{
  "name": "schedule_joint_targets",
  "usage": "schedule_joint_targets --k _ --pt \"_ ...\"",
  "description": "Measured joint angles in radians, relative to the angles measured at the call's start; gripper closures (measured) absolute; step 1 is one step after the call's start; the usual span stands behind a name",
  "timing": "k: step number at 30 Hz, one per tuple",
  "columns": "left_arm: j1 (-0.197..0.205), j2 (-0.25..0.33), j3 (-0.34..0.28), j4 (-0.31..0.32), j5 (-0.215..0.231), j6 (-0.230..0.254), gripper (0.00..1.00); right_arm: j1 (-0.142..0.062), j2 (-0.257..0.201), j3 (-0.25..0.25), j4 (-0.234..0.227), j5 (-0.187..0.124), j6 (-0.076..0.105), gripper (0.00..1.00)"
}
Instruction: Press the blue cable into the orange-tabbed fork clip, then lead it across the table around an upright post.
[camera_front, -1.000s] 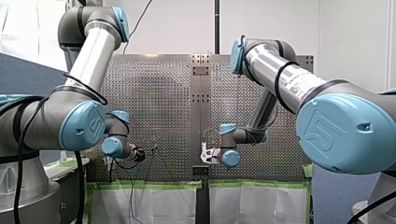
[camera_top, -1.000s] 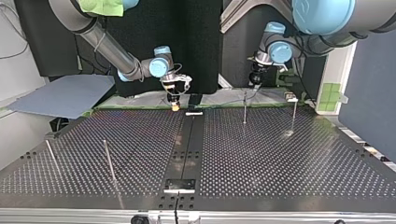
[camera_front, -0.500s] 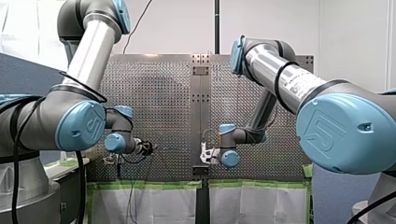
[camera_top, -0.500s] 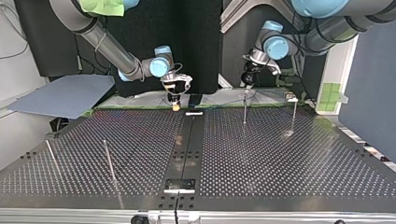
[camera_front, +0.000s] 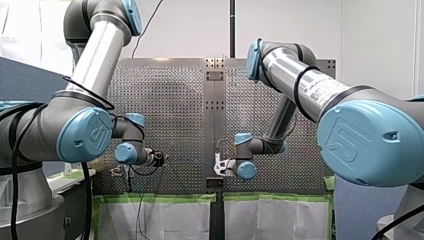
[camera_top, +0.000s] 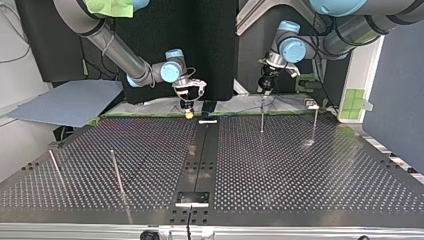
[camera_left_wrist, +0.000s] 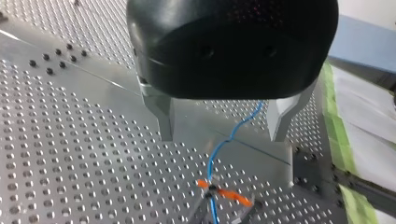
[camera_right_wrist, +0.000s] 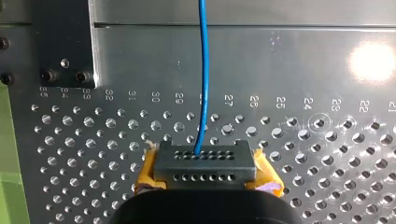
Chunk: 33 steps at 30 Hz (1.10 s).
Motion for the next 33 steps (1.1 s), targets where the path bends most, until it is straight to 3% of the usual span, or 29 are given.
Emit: schedule_joint_targets --k 7,15,33 --pt "-0.003 -0.002 0.000 -0.009 -0.055 0.019 0.01 0.000 0.001 -0.001 0.002 -0.001 0.000 1.00" --pt "-0.003 -0.006 0.000 0.016 -0.109 0.007 0.01 0.000 0.003 -0.001 0.001 0.000 0.001 1.00" --pt "-0.007 -0.056 0.000 0.078 -0.082 -0.016 0.01 0.002 0.007 -0.001 0.002 0.000 0.002 1.00"
